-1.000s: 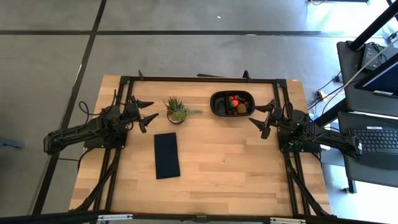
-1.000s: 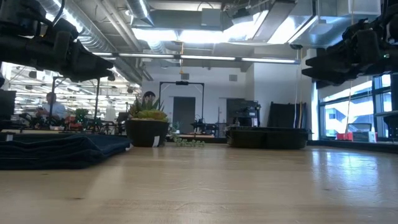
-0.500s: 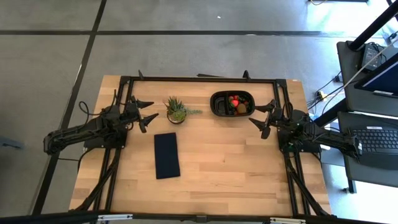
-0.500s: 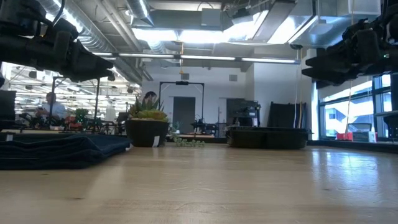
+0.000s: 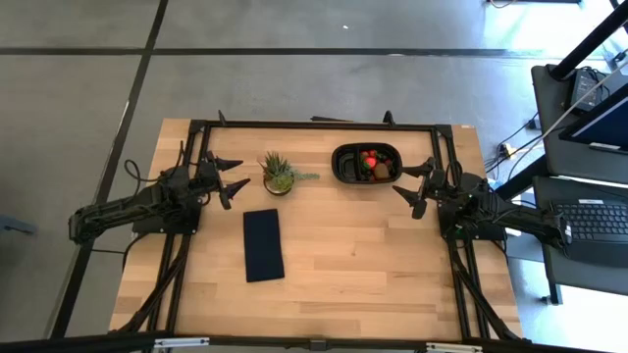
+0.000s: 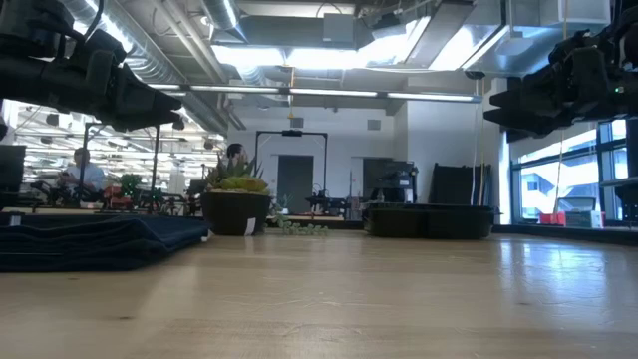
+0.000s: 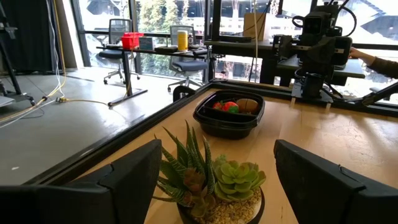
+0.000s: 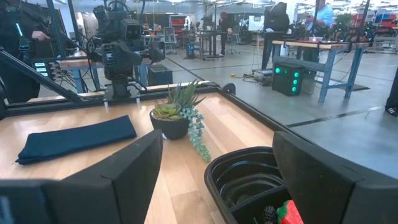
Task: Pick and placing Produce into tupperware
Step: Return to Home Position
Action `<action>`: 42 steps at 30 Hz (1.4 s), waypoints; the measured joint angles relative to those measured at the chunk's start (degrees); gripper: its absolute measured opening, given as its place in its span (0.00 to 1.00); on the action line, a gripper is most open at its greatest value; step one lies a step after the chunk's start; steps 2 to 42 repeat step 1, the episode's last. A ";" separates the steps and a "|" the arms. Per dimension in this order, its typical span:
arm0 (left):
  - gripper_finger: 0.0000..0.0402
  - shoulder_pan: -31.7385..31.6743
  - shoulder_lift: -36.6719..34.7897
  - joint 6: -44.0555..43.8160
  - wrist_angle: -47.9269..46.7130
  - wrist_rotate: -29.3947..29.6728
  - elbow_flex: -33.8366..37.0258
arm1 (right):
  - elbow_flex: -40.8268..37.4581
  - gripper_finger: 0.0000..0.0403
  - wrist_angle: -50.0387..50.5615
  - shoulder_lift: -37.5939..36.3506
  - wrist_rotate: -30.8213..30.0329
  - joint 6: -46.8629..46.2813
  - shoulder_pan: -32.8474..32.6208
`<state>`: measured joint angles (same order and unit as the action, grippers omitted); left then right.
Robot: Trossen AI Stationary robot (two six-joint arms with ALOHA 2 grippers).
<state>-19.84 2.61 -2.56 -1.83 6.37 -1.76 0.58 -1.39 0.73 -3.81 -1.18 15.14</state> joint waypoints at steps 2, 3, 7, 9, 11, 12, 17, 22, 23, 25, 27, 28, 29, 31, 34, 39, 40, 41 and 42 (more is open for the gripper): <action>0.75 0.01 0.00 -0.01 -0.01 0.00 0.00 | 0.00 0.76 0.00 0.00 0.00 -0.07 0.00; 0.75 0.01 0.00 -0.01 -0.01 0.00 0.00 | 0.00 0.76 0.00 0.00 0.00 -0.07 0.00; 0.75 0.01 0.00 -0.01 -0.01 0.00 0.00 | 0.00 0.76 0.00 0.00 0.00 -0.07 0.00; 0.75 0.01 0.00 -0.01 -0.01 0.00 0.00 | 0.00 0.76 0.00 0.00 0.00 -0.07 0.00; 0.75 0.01 0.00 -0.01 -0.01 0.00 0.00 | 0.00 0.76 0.00 0.00 0.00 -0.07 0.00; 0.75 0.01 0.00 -0.01 -0.01 0.00 0.00 | 0.00 0.76 0.00 0.00 0.00 -0.07 0.00; 0.75 0.01 0.00 -0.01 -0.01 0.00 0.00 | 0.00 0.76 0.00 0.00 0.00 -0.07 0.00; 0.75 0.01 0.00 -0.01 -0.01 0.00 0.00 | 0.00 0.76 0.00 0.00 0.00 -0.07 0.00; 0.75 0.01 0.00 -0.01 -0.01 0.00 0.00 | 0.00 0.76 0.00 0.00 0.00 -0.07 0.00; 0.75 0.01 0.00 -0.01 -0.01 0.00 0.00 | 0.00 0.76 0.00 0.00 0.00 -0.07 0.00; 0.75 0.01 0.00 -0.01 -0.01 0.00 0.00 | 0.00 0.76 0.00 0.00 0.00 -0.07 0.00; 0.75 0.01 0.00 -0.01 -0.01 0.00 0.00 | 0.00 0.76 0.00 0.00 0.00 -0.07 0.00; 0.75 0.01 0.00 -0.01 -0.01 0.00 0.00 | 0.00 0.76 0.00 0.00 0.00 -0.07 0.00; 0.75 0.01 0.00 -0.01 -0.01 0.00 0.00 | 0.00 0.76 0.00 0.00 0.00 -0.07 0.00; 0.75 0.01 0.00 -0.01 -0.01 0.00 0.00 | 0.00 0.76 0.00 0.00 0.00 -0.07 0.00; 0.75 0.01 0.00 -0.01 -0.01 0.00 0.00 | 0.00 0.76 0.00 0.00 0.00 -0.07 0.00; 0.75 0.01 0.00 -0.01 -0.01 0.00 0.00 | 0.00 0.76 0.00 0.00 0.00 -0.07 0.00; 0.75 0.01 0.00 -0.01 -0.01 0.00 0.00 | 0.00 0.76 0.00 0.00 0.00 -0.07 0.00; 0.75 0.01 0.00 -0.01 -0.01 0.00 0.00 | 0.00 0.76 0.00 0.00 0.00 -0.07 0.00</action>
